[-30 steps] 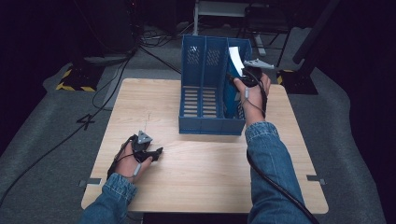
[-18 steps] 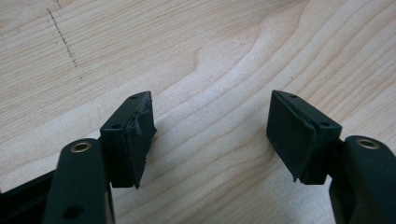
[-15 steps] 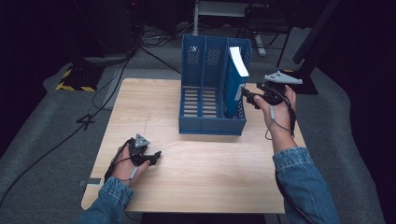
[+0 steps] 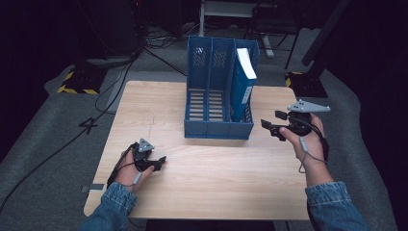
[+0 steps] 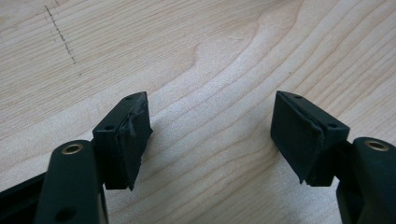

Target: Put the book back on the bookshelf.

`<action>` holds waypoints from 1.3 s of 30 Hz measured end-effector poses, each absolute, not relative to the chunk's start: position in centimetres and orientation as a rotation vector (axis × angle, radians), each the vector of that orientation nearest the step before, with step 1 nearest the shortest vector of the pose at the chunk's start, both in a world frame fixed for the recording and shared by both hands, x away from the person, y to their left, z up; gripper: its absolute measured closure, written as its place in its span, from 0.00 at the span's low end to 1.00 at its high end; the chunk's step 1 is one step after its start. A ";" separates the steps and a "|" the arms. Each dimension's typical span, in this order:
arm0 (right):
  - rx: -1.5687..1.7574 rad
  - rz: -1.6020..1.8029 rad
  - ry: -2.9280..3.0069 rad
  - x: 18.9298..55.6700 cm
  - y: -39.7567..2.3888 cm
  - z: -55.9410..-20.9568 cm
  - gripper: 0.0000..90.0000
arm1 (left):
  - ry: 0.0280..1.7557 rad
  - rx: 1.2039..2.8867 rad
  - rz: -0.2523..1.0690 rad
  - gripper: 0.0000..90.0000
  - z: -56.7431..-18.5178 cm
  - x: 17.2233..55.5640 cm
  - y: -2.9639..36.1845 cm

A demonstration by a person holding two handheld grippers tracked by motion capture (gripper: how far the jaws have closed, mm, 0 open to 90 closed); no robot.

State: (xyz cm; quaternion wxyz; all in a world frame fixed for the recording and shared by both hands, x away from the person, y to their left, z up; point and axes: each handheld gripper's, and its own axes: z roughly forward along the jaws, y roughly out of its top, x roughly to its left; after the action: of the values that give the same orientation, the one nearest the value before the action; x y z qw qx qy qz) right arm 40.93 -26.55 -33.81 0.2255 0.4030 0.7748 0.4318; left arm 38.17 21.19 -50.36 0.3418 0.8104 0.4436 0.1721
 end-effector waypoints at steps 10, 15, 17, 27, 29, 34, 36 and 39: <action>1.175 1.100 2.252 39.0 -28.6 -39.5 0.35 | 1.152 2.108 0.448 0.32 -50.4 38.2 21.2; 1.205 1.041 2.334 38.5 -28.6 -42.6 0.34 | 1.152 2.108 0.448 0.32 -50.4 38.2 21.2; 1.213 1.014 2.362 38.3 -28.5 -43.6 0.33 | 1.152 2.108 0.448 0.32 -50.4 38.2 21.2; 1.232 0.958 2.441 37.5 -28.2 -47.5 0.33 | 1.152 2.106 0.449 0.32 -50.4 38.2 21.2; 1.223 0.958 2.436 37.4 -28.1 -48.1 0.32 | 1.153 2.106 0.449 0.32 -50.4 38.2 21.2; 1.189 0.974 2.422 37.0 -27.8 -49.4 0.29 | 1.152 2.101 0.452 0.32 -50.4 38.2 21.1; 1.177 0.981 2.412 37.0 -27.7 -49.5 0.29 | 1.152 2.101 0.452 0.32 -50.4 38.2 21.1; 1.155 1.011 2.373 36.9 -27.6 -50.0 0.23 | 1.152 2.101 0.453 0.32 -50.4 38.2 21.1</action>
State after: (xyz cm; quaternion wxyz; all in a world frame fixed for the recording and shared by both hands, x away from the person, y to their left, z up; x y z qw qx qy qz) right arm 36.90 -27.57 -49.98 0.1570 0.4037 0.8291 0.3534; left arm 38.19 21.12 -50.41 0.3442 0.8089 0.4437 0.1744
